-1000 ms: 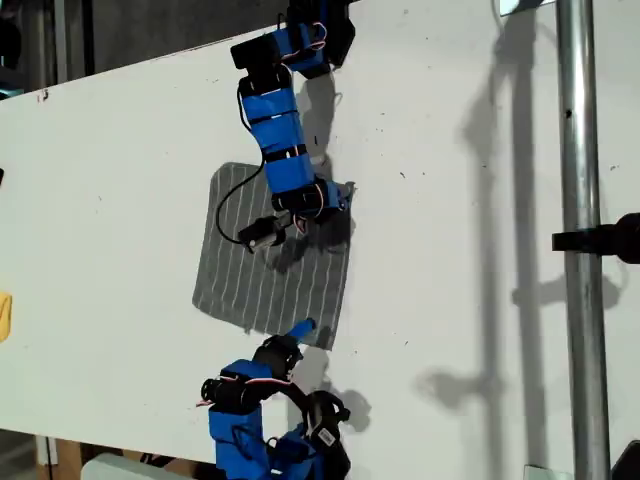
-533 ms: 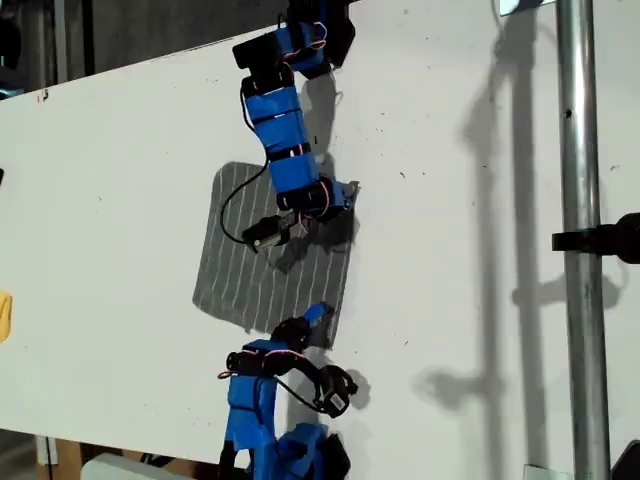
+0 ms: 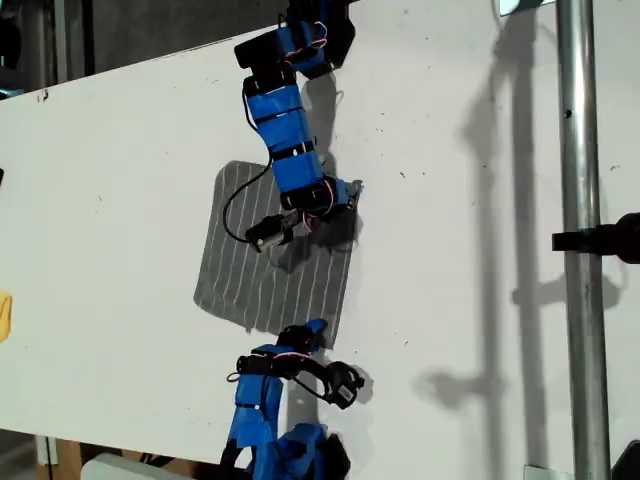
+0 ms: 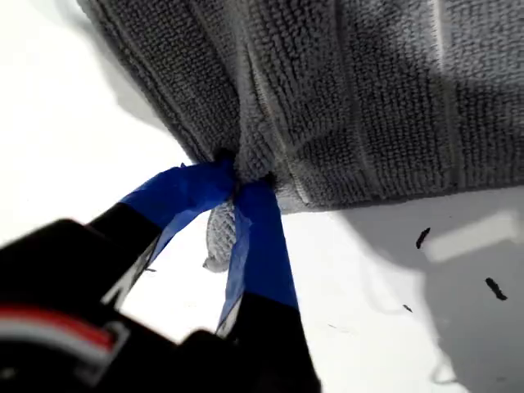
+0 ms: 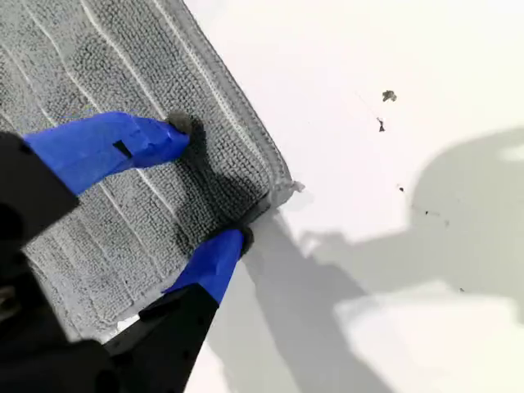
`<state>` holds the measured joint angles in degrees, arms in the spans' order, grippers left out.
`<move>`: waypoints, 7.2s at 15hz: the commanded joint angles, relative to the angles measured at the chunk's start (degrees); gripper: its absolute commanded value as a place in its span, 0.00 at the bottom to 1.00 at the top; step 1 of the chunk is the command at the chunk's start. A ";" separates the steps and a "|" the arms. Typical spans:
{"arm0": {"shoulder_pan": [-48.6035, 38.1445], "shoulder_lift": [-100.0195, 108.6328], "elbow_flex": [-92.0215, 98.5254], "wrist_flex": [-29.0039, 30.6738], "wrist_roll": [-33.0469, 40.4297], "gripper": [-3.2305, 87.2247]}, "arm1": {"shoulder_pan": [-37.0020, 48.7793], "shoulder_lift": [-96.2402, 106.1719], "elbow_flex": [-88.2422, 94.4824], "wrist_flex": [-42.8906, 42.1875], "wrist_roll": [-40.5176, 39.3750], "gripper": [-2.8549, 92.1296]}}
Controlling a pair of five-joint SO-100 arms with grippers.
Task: Grasp corners of a towel and fold twice.
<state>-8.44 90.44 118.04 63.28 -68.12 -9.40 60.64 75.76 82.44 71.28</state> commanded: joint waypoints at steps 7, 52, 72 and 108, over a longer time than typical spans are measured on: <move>4.48 3.78 -2.20 0.35 -2.72 0.22 | 0.18 7.38 -1.93 2.20 0.53 0.03; -22.24 -2.29 -45.00 19.42 29.36 0.00 | 36.21 47.64 17.31 9.84 -23.38 0.03; -20.83 28.48 -11.16 24.61 14.77 0.59 | 27.16 72.60 42.19 16.44 -0.79 0.35; -13.10 -24.08 -34.37 -1.93 -2.37 0.18 | 2.46 113.47 69.26 10.55 27.69 0.28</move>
<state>-19.69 65.65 86.40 60.64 -71.02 -6.50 174.11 145.37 93.96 99.23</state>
